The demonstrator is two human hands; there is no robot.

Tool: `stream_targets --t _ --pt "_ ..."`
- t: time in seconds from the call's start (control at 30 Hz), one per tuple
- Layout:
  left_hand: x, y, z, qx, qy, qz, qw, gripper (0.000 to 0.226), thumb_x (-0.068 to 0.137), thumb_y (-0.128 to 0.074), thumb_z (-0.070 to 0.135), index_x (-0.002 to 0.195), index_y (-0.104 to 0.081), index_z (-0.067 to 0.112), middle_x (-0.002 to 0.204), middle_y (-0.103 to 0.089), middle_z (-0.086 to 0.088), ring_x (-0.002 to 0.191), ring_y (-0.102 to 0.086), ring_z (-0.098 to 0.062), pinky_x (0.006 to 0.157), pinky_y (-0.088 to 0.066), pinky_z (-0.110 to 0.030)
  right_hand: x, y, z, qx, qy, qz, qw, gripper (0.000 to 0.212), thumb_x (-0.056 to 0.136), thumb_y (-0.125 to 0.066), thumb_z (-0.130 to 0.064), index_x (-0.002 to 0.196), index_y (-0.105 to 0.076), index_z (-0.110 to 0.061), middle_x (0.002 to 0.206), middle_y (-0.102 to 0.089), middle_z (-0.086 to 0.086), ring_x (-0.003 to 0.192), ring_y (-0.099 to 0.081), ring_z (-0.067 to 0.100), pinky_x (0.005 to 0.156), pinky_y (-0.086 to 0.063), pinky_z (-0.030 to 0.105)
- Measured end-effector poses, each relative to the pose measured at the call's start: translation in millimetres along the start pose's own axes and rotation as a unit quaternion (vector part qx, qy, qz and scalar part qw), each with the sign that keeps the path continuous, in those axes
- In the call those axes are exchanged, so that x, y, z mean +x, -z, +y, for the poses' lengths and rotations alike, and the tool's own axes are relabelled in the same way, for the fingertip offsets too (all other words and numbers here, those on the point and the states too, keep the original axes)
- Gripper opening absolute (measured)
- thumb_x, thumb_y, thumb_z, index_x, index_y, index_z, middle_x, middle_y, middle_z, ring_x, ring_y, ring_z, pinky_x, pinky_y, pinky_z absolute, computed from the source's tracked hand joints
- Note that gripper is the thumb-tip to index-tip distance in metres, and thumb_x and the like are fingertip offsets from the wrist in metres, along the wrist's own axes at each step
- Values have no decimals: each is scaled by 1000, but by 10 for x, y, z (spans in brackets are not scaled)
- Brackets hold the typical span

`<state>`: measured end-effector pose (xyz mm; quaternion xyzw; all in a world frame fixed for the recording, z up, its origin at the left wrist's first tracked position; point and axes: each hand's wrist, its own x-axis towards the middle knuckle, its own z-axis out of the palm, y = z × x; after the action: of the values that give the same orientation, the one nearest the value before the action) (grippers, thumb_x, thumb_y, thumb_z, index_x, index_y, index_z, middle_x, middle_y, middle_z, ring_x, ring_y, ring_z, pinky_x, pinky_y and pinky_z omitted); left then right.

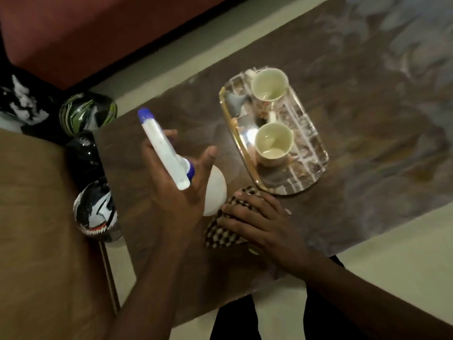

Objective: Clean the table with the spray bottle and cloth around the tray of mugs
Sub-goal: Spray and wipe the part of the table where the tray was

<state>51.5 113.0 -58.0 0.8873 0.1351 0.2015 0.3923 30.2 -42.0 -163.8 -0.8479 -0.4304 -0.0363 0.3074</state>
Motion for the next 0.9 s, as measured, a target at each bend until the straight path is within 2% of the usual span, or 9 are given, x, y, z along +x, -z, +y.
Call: stream_targets --t 0.07,0.13,0.17,0.3,0.43,0.5,0.6,0.77,0.9 --pt "172 -201 259 -34 36 -19 999 81 75 -76 48 132 -40 3 116 -53 31 93 -42 36 82 -27 11 22 422 172 -9 -2 41 999 40 98 -46 -33 136 -48 -26 143 -46 -4 137 -35 23 110 -29 45" --pt "324 -466 523 -71 58 -62 994 107 61 -62 82 125 -51 -2 113 -64 -2 95 -62 5 90 -42 -8 -18 794 387 -24 -4 85 996 35 101 -40 -31 132 -55 -24 141 -49 -3 135 -39 23 108 -31 45" --pt "370 -660 663 -87 59 -65 992 111 56 -59 87 123 -52 -1 109 -64 -5 93 -63 -3 89 -46 -16 -65 965 531 -31 -5 102 994 34 102 -38 -30 129 -58 -23 139 -50 -2 134 -41 24 107 -32 46" --pt "479 -1507 1374 -70 -21 -32 997 81 68 -63 70 118 -48 9 96 -48 19 87 -49 12 86 -30 3 -370 1547 1207 -81 -19 115 990 34 101 -40 -27 133 -51 -23 143 -47 0 135 -39 25 107 -32 47" --pt "562 -2523 1849 -126 -54 -120 983 62 77 -80 33 121 -41 12 104 -51 12 89 -59 -10 83 -44 -14 -812 2012 2045 -139 -66 137 978 31 100 -41 -32 129 -48 -23 141 -42 8 131 -40 29 107 -30 46" --pt "609 -2952 1920 -138 -63 -155 976 62 76 -79 37 119 -38 21 112 -50 3 97 -60 -25 88 -48 -31 -945 2119 2353 -155 -84 150 973 29 98 -46 -31 125 -51 -22 136 -41 9 127 -42 29 104 -32 45" --pt "674 -3614 2048 -131 -62 -197 969 64 74 -82 32 114 -33 24 118 -49 -3 102 -57 -28 88 -46 -30 -1194 2251 2865 -195 -103 146 964 30 96 -49 -30 124 -53 -23 133 -43 8 124 -43 28 101 -33 42" --pt "748 -4495 2228 -110 -49 -236 964 88 67 -85 35 130 -26 21 116 -54 -18 104 -56 -33 85 -43 -28 -1633 2310 3640 -228 -162 84 956 40 89 -52 -37 128 -51 -27 135 -43 7 123 -42 29 101 -33 43" --pt "685 -4928 2267 -96 -63 -211 971 95 60 -76 58 133 -17 41 128 -48 -19 108 -61 -38 94 -50 -49 -1823 2249 4044 -248 -216 49 943 42 84 -53 -35 125 -55 -29 129 -53 9 121 -42 27 98 -35 42"
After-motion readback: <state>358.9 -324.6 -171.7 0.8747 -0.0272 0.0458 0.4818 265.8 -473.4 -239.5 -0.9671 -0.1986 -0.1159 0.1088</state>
